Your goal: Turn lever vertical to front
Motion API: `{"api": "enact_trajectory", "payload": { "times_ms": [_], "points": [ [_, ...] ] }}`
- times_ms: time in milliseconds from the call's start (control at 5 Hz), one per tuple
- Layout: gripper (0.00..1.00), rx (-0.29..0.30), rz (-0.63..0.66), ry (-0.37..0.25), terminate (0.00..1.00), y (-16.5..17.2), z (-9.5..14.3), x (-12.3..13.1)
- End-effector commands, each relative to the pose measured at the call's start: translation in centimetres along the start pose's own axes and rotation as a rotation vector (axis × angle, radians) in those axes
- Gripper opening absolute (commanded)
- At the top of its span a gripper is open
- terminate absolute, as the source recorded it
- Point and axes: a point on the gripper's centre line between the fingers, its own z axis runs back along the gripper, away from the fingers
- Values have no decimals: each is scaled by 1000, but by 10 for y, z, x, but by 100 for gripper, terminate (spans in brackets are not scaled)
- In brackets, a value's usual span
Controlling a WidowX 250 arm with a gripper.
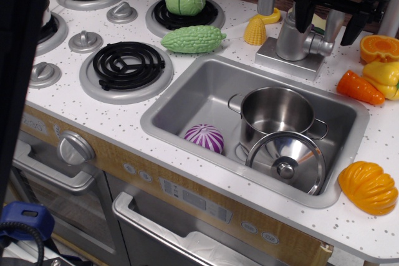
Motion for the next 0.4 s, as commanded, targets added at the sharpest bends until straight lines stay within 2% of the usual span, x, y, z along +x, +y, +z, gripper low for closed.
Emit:
{"api": "enact_trajectory", "payload": {
  "times_ms": [0,200],
  "points": [
    [100,0,0,0,0,0,0,0],
    [100,37,33,-67,0,-4,5,9]
  ]
}}
